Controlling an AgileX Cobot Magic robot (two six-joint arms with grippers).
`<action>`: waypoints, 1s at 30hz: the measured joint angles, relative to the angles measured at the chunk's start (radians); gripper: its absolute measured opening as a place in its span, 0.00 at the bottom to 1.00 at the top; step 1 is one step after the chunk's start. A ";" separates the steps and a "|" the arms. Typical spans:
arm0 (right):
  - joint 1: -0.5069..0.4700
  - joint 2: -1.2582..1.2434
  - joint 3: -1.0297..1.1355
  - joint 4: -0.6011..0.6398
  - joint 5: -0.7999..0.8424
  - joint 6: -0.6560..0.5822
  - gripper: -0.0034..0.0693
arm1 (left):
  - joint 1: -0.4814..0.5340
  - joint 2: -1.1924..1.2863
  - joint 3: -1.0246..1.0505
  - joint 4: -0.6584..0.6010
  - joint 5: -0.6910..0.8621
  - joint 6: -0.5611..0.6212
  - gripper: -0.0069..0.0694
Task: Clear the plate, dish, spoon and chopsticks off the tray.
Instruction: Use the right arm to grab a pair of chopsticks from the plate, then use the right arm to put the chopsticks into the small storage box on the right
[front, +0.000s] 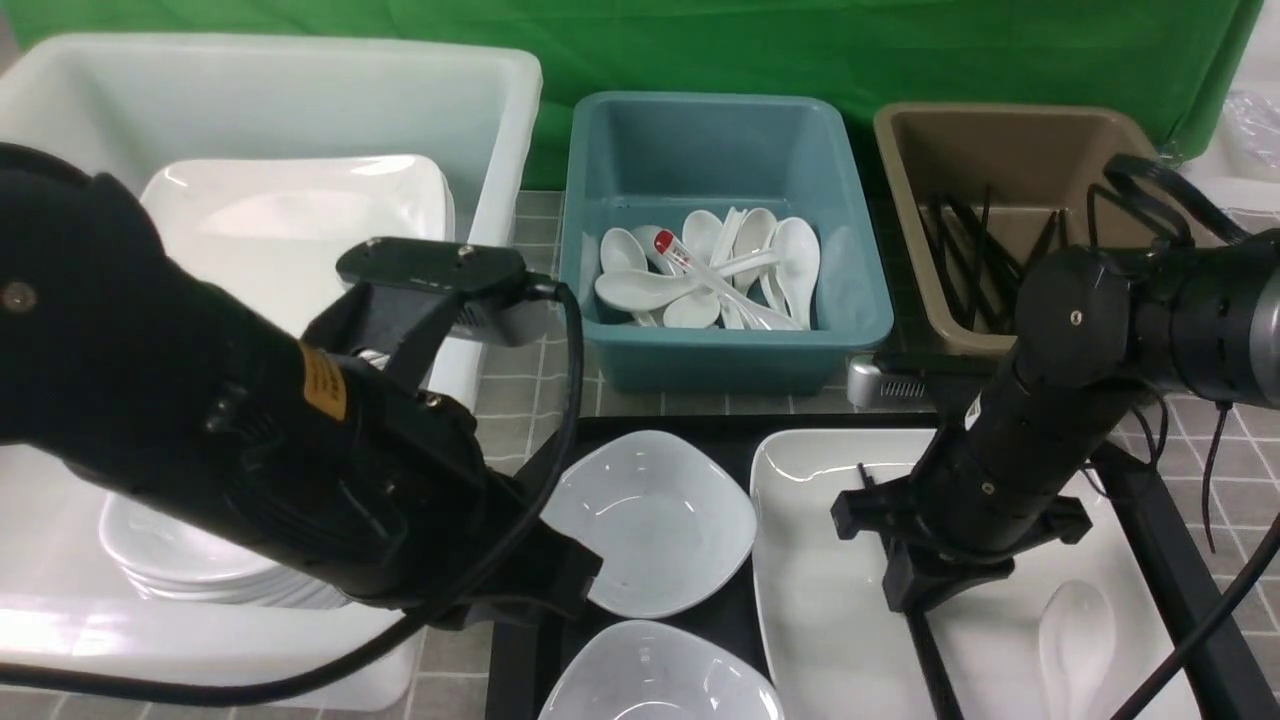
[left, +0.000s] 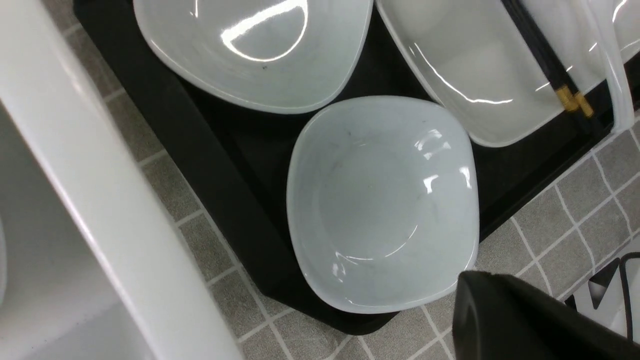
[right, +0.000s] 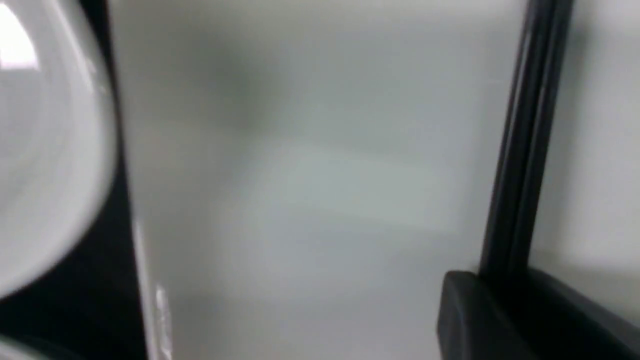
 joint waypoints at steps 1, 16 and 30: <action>0.002 0.000 0.000 0.011 -0.005 0.000 0.22 | 0.000 0.000 0.000 0.000 -0.004 0.000 0.09; 0.008 -0.305 -0.066 0.062 -0.039 -0.127 0.22 | 0.000 0.010 0.000 -0.007 -0.479 0.177 0.09; -0.237 -0.289 -0.218 -0.050 -0.605 -0.129 0.22 | 0.000 0.085 0.000 -0.019 -0.860 0.247 0.09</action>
